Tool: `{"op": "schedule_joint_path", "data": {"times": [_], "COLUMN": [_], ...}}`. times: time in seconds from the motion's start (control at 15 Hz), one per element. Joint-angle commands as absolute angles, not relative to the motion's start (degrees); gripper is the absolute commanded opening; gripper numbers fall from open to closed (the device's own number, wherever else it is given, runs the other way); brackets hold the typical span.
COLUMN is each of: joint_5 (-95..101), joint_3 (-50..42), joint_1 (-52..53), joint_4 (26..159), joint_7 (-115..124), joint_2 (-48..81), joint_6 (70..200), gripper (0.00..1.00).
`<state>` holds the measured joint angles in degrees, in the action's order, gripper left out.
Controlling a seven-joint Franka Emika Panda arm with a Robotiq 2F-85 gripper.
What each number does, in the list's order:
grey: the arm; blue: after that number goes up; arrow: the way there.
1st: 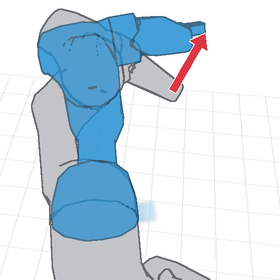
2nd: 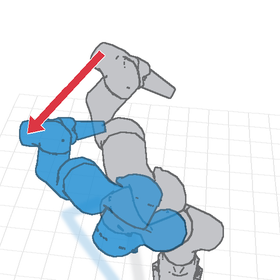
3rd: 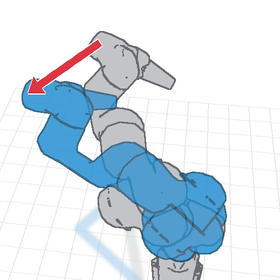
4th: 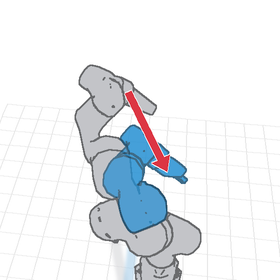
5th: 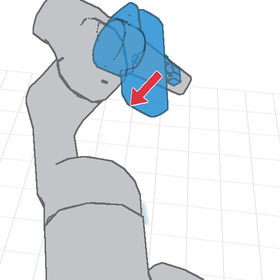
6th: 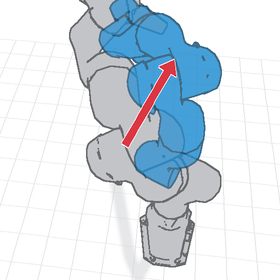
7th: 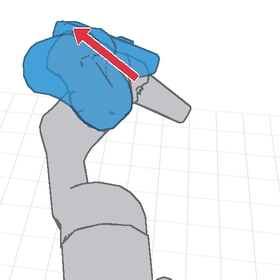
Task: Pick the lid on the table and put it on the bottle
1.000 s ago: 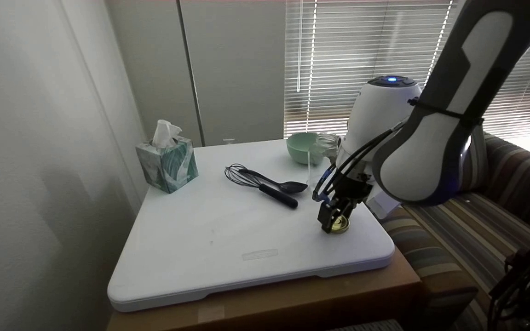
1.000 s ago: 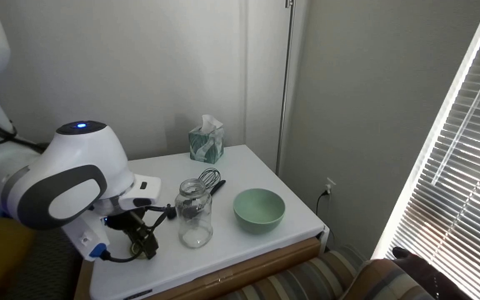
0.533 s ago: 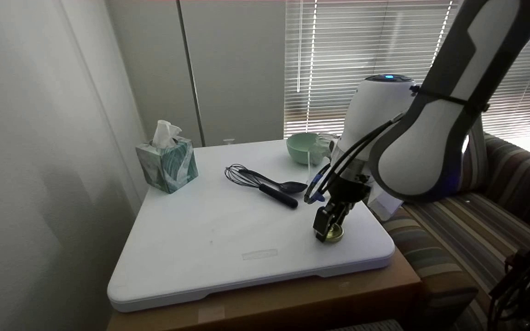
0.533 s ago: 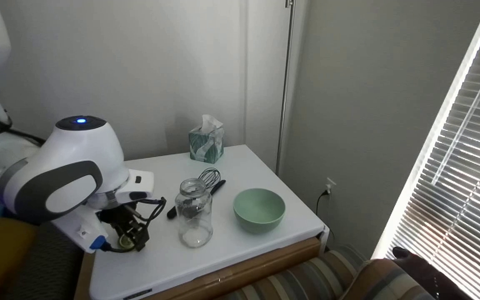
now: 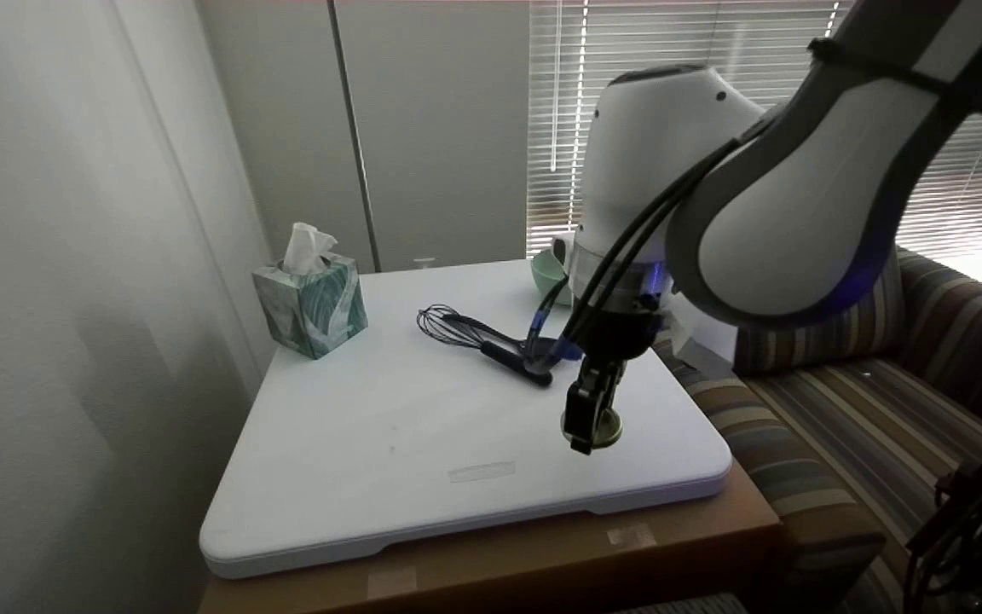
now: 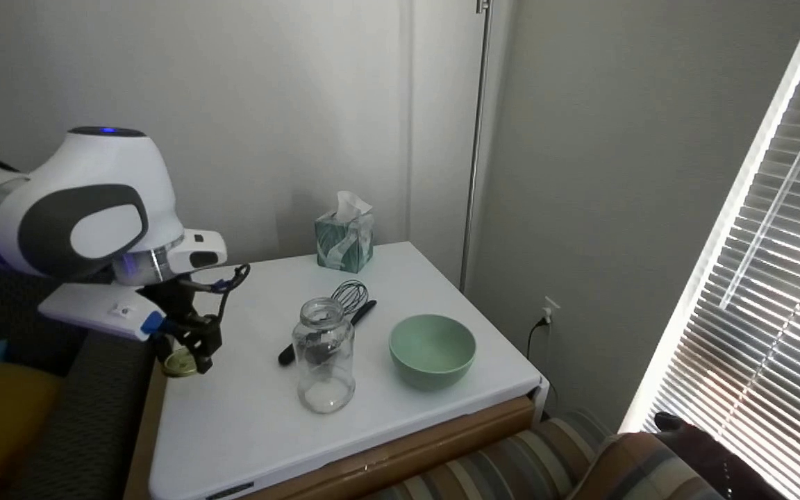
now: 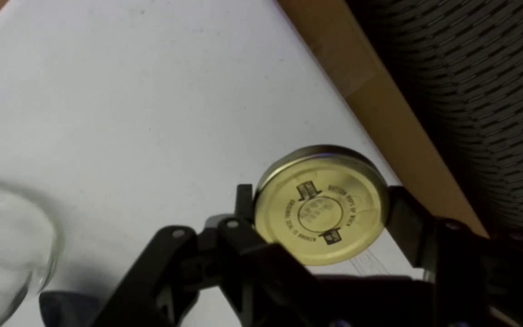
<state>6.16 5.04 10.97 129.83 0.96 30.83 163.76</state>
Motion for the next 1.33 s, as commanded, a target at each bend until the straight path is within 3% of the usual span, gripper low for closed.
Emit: {"op": "schedule_joint_path", "data": {"times": [0.0,0.67,1.27], "joint_5": [12.8,16.6,9.7], "joint_3": [-0.5,-1.6,-1.9], "joint_1": [15.9,9.0,0.5], "joint_4": [129.3,122.5,114.4], "joint_7": [1.8,-1.0,-2.9], "joint_2": [23.6,15.9,20.4], "joint_6": [156.9,148.0,142.4], "gripper": [0.48,0.48,0.48]}}
